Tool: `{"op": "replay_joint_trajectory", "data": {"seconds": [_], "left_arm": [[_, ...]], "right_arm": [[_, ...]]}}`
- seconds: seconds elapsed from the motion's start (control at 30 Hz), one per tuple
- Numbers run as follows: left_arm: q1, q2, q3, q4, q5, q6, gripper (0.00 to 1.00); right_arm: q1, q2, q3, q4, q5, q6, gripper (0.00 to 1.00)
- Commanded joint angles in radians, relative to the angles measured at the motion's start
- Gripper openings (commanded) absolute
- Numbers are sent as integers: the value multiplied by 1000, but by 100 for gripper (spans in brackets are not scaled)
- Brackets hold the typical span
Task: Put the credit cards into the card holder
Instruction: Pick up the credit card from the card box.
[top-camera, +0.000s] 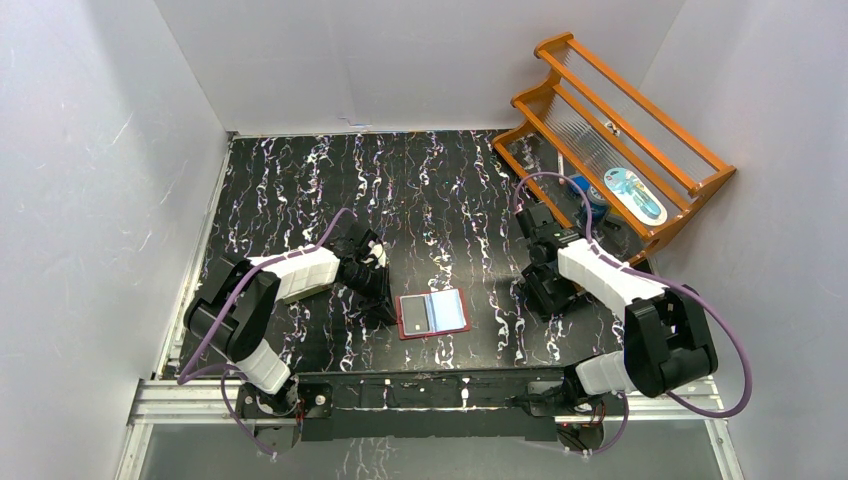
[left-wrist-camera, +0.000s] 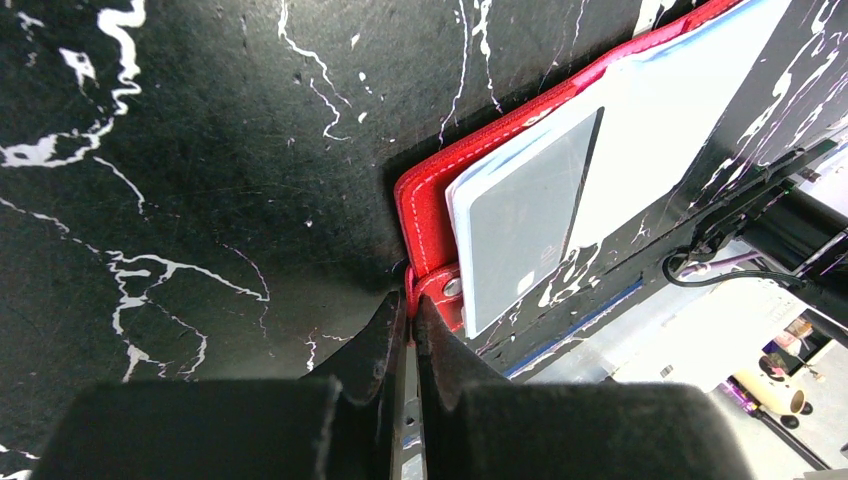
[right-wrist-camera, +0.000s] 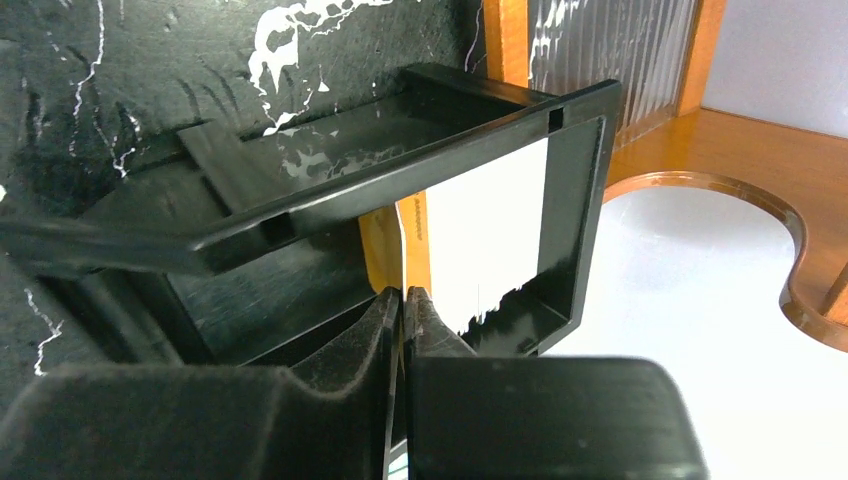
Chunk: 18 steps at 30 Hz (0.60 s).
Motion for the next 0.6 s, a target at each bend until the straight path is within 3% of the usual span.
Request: {"op": "replay_joint_trajectory", "data": {"seconds": [0.0, 0.2, 0.33, 0.57], "left_arm": [[-2, -16, 19, -16, 33, -11, 0], [-2, -8, 23, -31, 26, -16, 0], [-3, -28, 24, -40, -2, -34, 0], [-2, -82, 62, -76, -72, -79, 25]], "right_arm": [[-3, -37, 81, -68, -18, 21, 9], [-2, -42, 135, -165, -83, 35, 0], [-3, -44, 169, -217, -126, 53, 0], [-3, -90, 258, -292, -196, 68, 0]]}}
